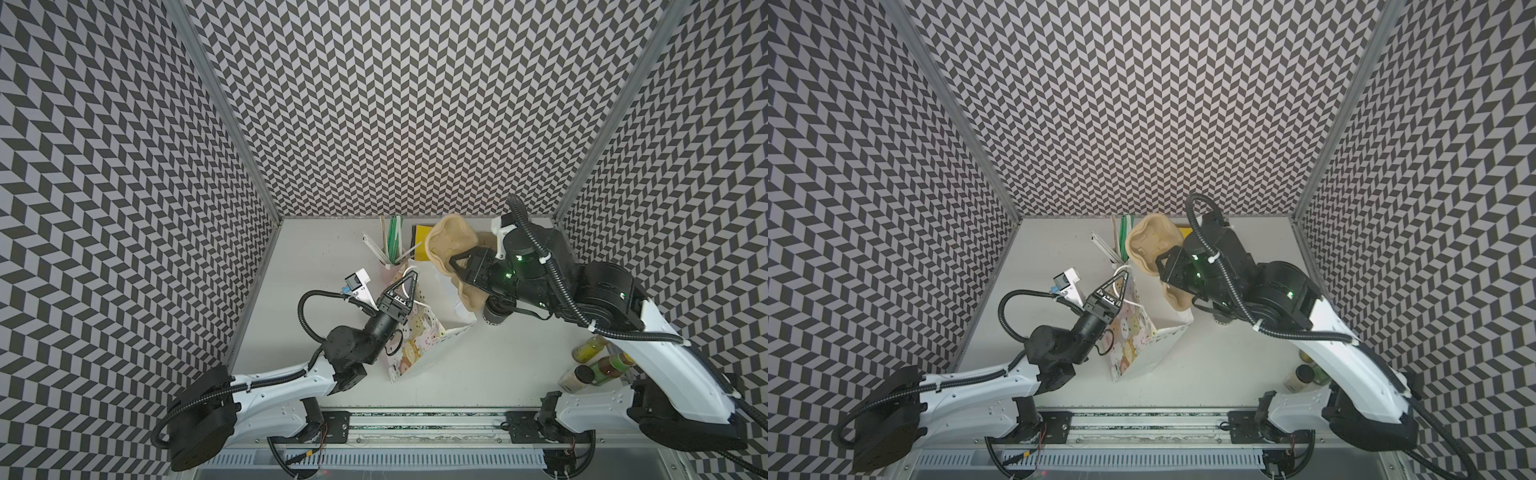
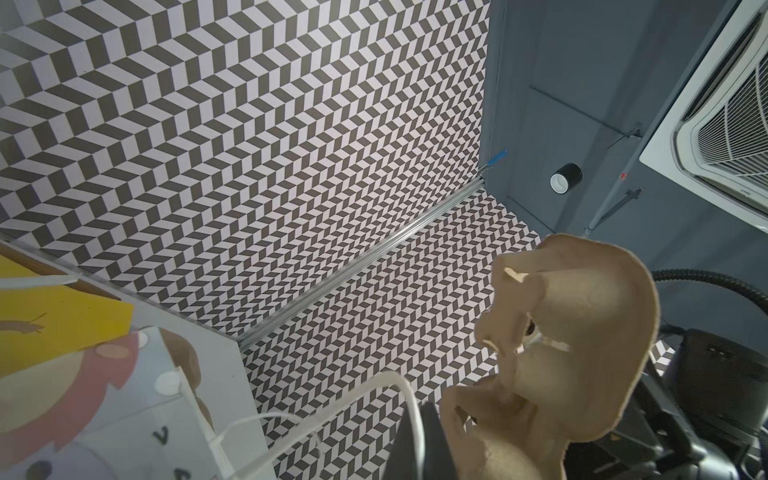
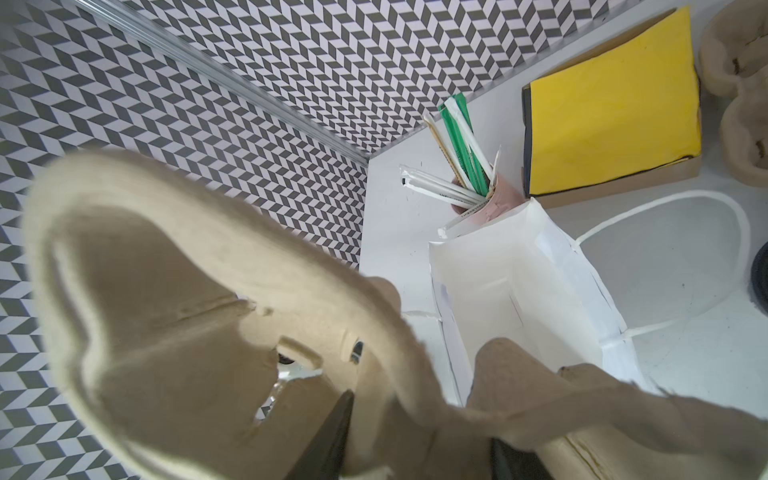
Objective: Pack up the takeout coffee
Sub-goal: 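Move the carrier above the bag opening with the right gripper while left holds rim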
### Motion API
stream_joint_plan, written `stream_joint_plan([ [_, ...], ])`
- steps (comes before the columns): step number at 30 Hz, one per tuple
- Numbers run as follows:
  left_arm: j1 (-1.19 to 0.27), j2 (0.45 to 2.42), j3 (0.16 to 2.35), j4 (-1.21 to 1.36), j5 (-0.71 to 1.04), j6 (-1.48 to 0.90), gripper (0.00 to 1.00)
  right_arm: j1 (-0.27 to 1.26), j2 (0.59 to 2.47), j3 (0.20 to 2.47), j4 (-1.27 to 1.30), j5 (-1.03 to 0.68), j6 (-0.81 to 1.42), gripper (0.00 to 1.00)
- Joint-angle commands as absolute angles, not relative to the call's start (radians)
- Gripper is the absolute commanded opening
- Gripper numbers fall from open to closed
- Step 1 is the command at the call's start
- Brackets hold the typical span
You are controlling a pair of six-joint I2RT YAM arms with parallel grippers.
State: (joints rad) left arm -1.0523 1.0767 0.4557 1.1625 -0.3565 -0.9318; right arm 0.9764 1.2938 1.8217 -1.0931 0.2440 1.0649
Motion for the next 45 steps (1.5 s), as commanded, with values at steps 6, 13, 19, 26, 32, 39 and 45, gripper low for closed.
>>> stream_joint_plan([
  [6,-1.063,0.908,0.349,1.155,-0.426,-0.899,0.0,0.971,1.277,1.727,-0.923,0.125,1.115,0.43],
  [13,-1.064,0.815,0.269,1.099,-0.454,-0.882,0.0,0.973,1.298,1.63,-0.861,-0.008,1.174,0.43],
  [19,-1.096,0.762,0.215,1.098,-0.483,-0.852,0.0,1.0,1.338,1.606,-0.859,-0.05,1.201,0.43],
  [26,-1.133,0.646,0.167,1.017,-0.534,-0.794,0.0,1.005,1.336,1.546,-0.85,-0.065,1.245,0.44],
  [32,-1.147,0.545,0.142,0.93,-0.555,-0.745,0.0,1.005,1.361,1.552,-0.841,-0.09,1.267,0.45],
  [39,-1.194,0.528,0.129,0.909,-0.561,-0.699,0.0,1.003,1.429,1.672,-0.863,-0.093,1.255,0.45],
  [45,-1.272,0.512,0.108,0.919,-0.638,-0.653,0.0,1.006,1.466,1.759,-0.893,-0.085,1.251,0.45],
])
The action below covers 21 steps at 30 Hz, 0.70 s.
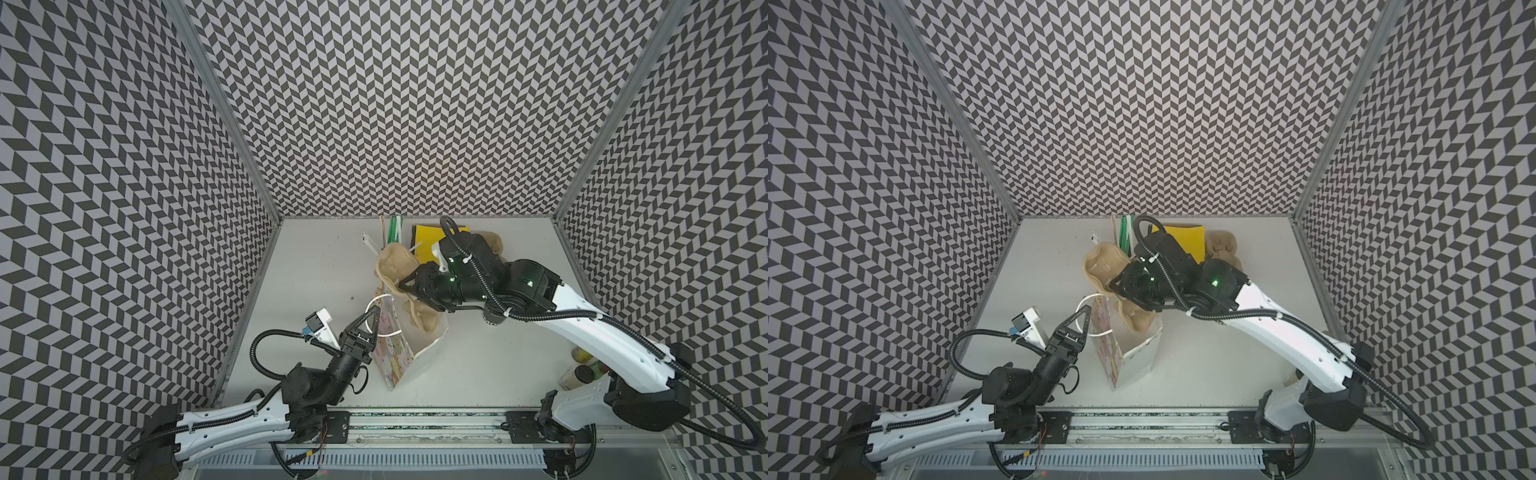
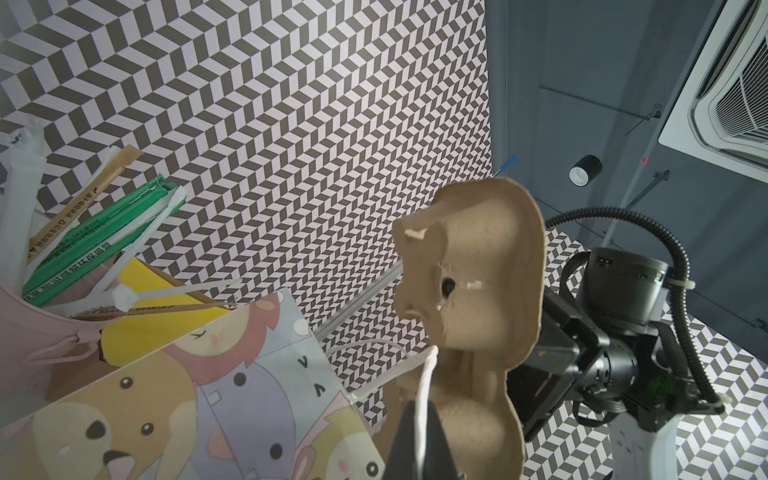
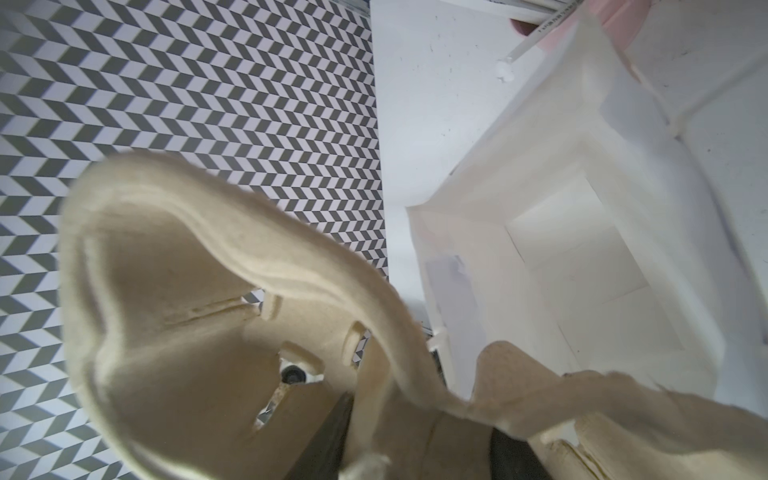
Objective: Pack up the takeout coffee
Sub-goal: 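Move the carrier above the bag opening with the right gripper while left holds rim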
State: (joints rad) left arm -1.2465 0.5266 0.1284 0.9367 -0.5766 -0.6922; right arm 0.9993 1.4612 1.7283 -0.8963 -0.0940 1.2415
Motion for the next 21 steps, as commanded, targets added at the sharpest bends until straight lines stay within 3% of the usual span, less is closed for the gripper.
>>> stream_joint_plan([
  [1,-1.276,0.502,0.106,0.915,-0.647,-0.645,0.0,1.005,1.468,1.757,-0.9,-0.082,1.257,0.45],
  [21,-1.305,0.368,0.094,0.808,-0.731,-0.637,0.0,1.073,1.437,1.612,-0.854,0.009,1.431,0.44],
])
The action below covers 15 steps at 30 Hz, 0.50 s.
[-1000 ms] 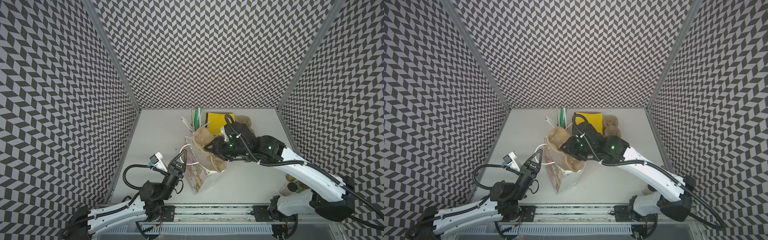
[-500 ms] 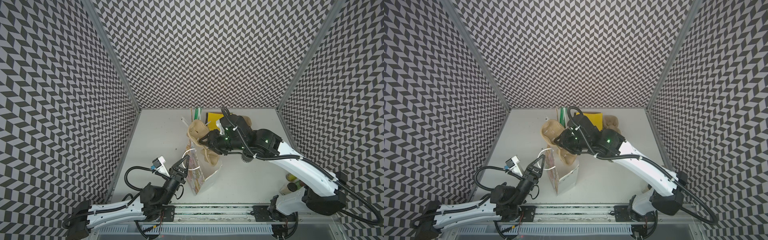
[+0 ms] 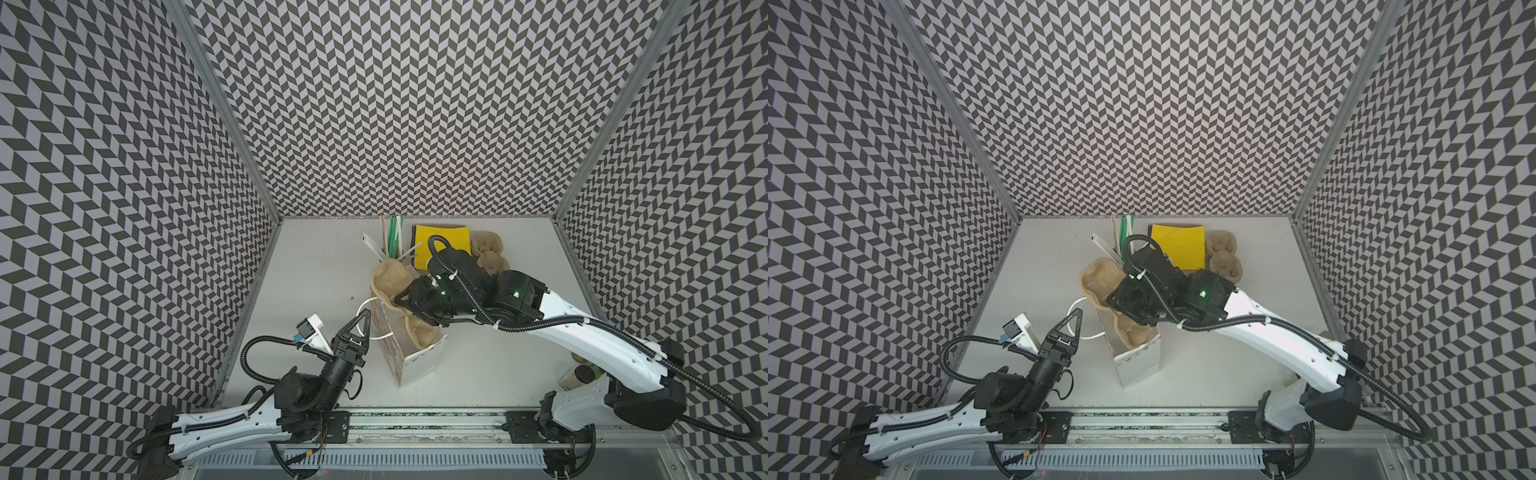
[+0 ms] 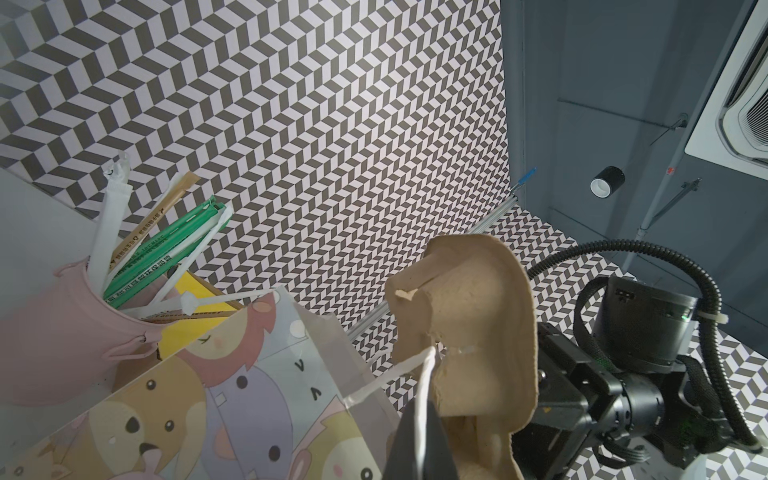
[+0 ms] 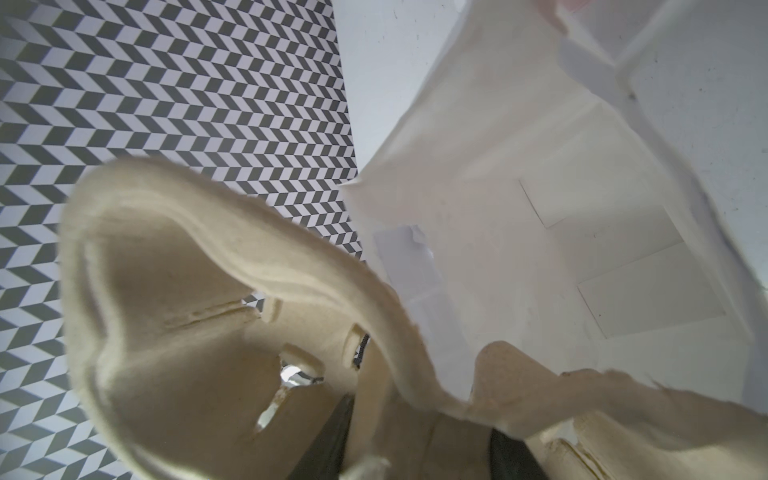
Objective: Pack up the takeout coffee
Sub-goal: 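Lower the carrier down into the white paper bag with the right gripper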
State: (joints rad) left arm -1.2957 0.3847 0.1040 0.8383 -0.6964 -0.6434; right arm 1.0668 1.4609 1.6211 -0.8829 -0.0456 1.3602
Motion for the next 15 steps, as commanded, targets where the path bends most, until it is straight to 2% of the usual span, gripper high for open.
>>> stream_joint_plan([
  [1,-1.308,0.363,0.092,0.801,-0.736,-0.639,0.0,1.072,1.435,1.612,-0.858,0.013,1.439,0.44],
  [15,-1.401,0.331,0.109,0.763,-0.841,-0.573,0.0,1.074,1.466,1.619,-0.982,0.09,1.441,0.43],
])
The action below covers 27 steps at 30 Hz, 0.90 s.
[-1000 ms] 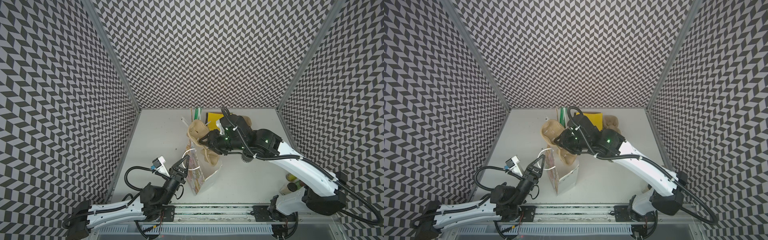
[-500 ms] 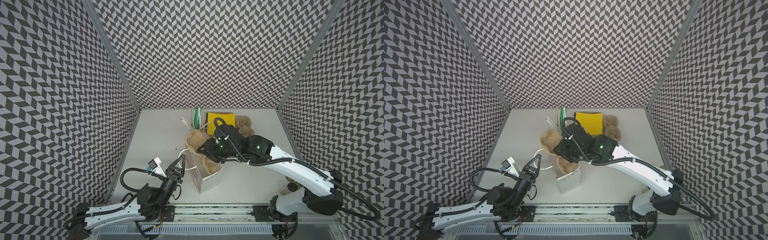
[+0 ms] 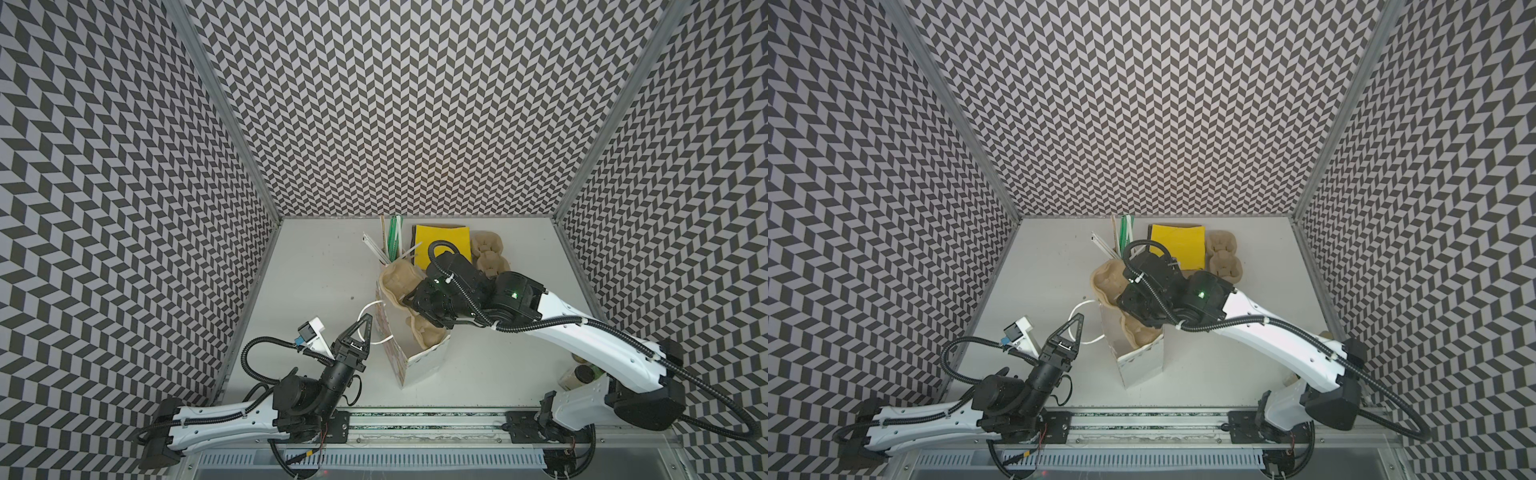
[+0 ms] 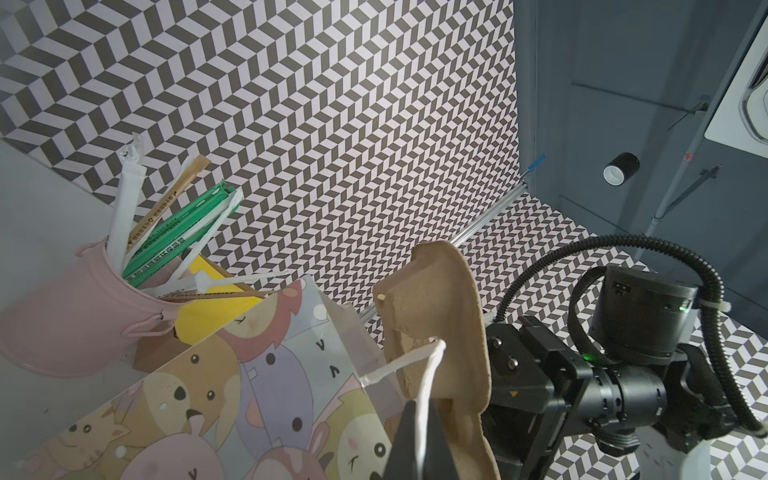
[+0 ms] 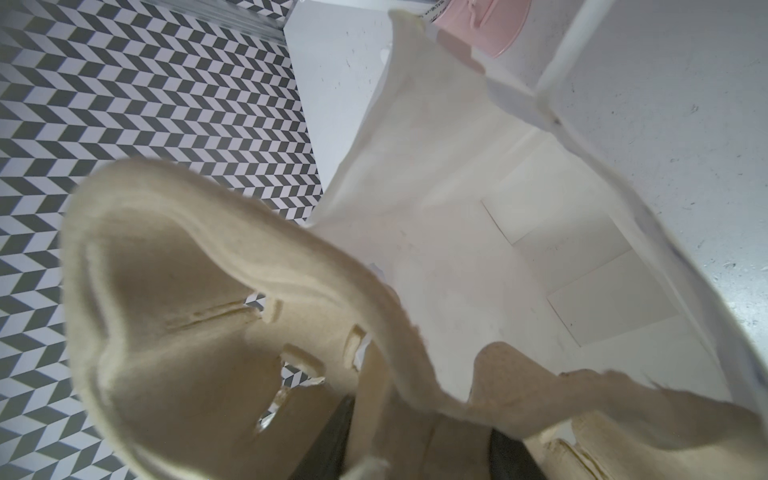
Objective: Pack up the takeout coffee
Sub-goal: 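Lower the carrier down into the white paper bag with the right gripper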
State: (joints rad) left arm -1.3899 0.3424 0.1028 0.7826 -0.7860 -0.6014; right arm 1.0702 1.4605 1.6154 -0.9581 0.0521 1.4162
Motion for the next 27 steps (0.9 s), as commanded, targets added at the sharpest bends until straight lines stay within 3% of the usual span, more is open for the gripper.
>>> stream_joint_plan([
  [1,-1.404,0.331,0.107,0.763,-0.845,-0.572,0.0,1.074,1.468,1.617,-0.986,0.088,1.444,0.43],
  [27,-1.452,0.38,0.108,0.798,-0.911,-0.565,0.0,1.075,1.446,1.453,-0.926,0.119,1.552,0.43],
])
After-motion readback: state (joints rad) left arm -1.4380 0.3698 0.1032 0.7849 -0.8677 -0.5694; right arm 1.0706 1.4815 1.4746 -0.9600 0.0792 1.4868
